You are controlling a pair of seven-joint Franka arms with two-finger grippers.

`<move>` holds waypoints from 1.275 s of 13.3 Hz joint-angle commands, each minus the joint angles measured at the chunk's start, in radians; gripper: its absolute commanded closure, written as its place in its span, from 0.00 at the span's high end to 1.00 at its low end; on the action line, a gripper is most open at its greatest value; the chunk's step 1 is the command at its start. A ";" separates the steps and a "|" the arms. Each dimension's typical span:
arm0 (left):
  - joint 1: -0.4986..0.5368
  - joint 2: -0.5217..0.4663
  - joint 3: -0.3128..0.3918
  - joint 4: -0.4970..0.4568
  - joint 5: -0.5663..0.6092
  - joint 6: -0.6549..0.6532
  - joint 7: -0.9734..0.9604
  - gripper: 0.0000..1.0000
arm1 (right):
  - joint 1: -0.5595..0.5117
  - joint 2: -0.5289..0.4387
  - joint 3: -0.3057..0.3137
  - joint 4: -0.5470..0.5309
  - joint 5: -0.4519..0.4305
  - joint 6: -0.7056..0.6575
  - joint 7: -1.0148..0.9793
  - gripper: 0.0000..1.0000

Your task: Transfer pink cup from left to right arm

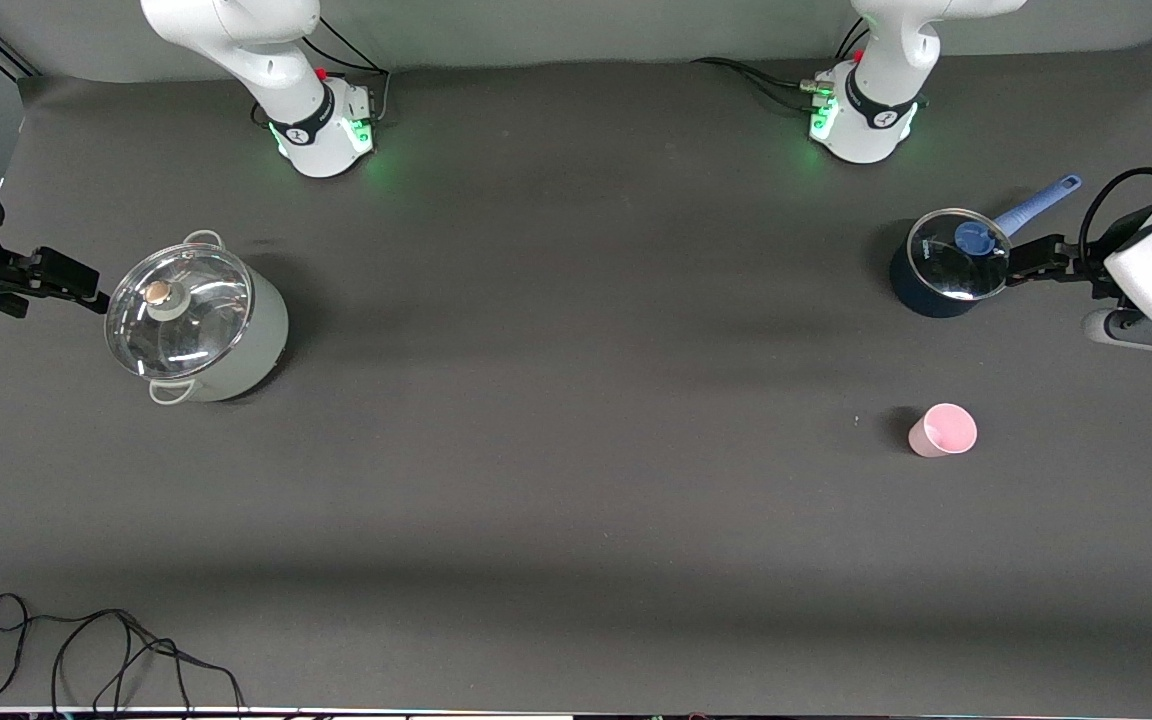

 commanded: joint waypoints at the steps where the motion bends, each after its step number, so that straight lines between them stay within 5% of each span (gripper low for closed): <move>1: 0.011 0.007 0.005 0.025 0.010 -0.003 0.168 0.98 | 0.008 0.013 -0.003 0.034 0.010 -0.015 -0.008 1.00; 10: 0.236 0.066 0.002 0.026 -0.163 0.123 1.079 0.92 | 0.003 0.033 -0.006 0.067 0.013 -0.017 -0.004 1.00; 17: 0.509 0.304 0.002 0.039 -0.554 0.115 1.679 0.99 | 0.005 0.047 -0.006 0.082 0.011 -0.017 -0.016 1.00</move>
